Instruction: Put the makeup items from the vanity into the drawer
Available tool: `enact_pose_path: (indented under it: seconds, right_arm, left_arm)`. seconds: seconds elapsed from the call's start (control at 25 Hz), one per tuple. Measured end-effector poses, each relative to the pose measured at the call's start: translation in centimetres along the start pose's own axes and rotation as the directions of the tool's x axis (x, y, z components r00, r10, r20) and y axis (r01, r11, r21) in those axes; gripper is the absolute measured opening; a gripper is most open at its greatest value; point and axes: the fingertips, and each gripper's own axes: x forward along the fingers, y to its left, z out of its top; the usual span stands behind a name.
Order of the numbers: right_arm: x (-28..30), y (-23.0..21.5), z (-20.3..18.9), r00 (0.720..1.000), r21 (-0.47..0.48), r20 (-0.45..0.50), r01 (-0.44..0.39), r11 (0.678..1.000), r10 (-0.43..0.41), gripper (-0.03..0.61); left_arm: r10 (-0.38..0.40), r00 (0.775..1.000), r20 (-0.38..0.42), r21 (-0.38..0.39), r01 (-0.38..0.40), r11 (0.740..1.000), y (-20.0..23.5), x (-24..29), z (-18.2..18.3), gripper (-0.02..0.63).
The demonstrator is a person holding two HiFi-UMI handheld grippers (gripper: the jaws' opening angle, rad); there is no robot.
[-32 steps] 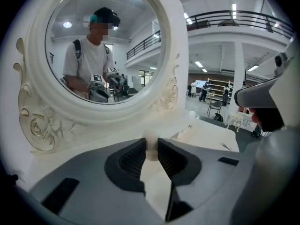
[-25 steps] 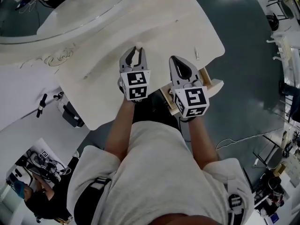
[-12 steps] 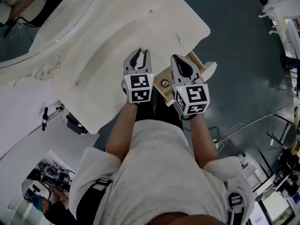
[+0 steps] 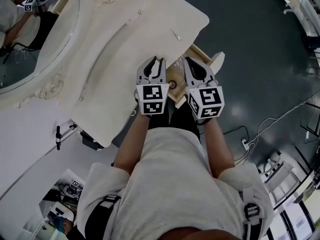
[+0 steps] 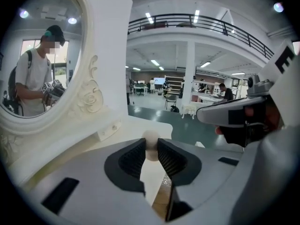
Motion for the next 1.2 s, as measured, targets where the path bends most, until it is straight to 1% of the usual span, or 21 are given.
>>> enact_pose_path:
  seconds: [0.28,0.4,0.56,0.68,0.8,0.92,1.0,1.12,1.2]
  right_arm:
    - [-2.1,-3.0,-2.3,0.999,0.049,-0.007,0.032,0.998,-0.032,0.014]
    - [-2.5,-4.3,-3.8,0.999,0.06,-0.016,0.041,0.997,-0.04,0.014]
    - [-1.5,-5.8,-6.6,0.998,0.057,-0.046,0.037,0.998,-0.035,0.014]
    - [-1.6,-6.7,-8.9,0.996,0.091,-0.08,0.036,0.995,-0.029,0.014]
    - [-1.4,-7.1,-10.8,0.994,0.106,-0.105,0.028,0.994,-0.017,0.014]
    - [-1.0,-7.9,-12.1,0.992,0.087,-0.122,0.027,0.996,-0.016,0.014]
    - [-0.9,-8.4,-13.0,0.991,0.083,-0.133,0.032,0.996,-0.02,0.014]
    - [-0.8,-9.1,-14.3,0.988,0.091,-0.151,0.037,0.995,-0.023,0.014]
    - [-0.9,-9.3,-15.2,0.986,0.094,-0.167,0.036,0.995,-0.02,0.014]
  left_arm:
    - [-0.033,0.999,-0.032,0.059,0.034,0.998,-4.0,0.4,-0.8,0.081]
    - [-0.045,0.998,-0.048,0.071,0.048,0.996,-5.6,1.0,-2.0,0.081]
    - [-0.065,0.995,-0.077,0.093,0.072,0.993,-7.3,2.1,-4.0,0.081]
    - [-0.094,0.989,-0.113,0.077,0.103,0.992,-8.8,2.7,-6.2,0.083]
    - [-0.124,0.983,-0.137,0.089,0.137,0.987,-9.8,3.6,-7.7,0.083]
    - [-0.136,0.98,-0.149,0.122,0.154,0.981,-10.3,4.4,-9.1,0.083]
    - [-0.131,0.977,-0.168,0.162,0.158,0.974,-10.3,4.9,-10.5,0.083]
    - [-0.115,0.968,-0.222,0.226,0.166,0.96,-10.7,5.9,-13.5,0.083]
    - [-0.109,0.959,-0.263,0.23,0.172,0.958,-11.0,6.4,-15.7,0.083]
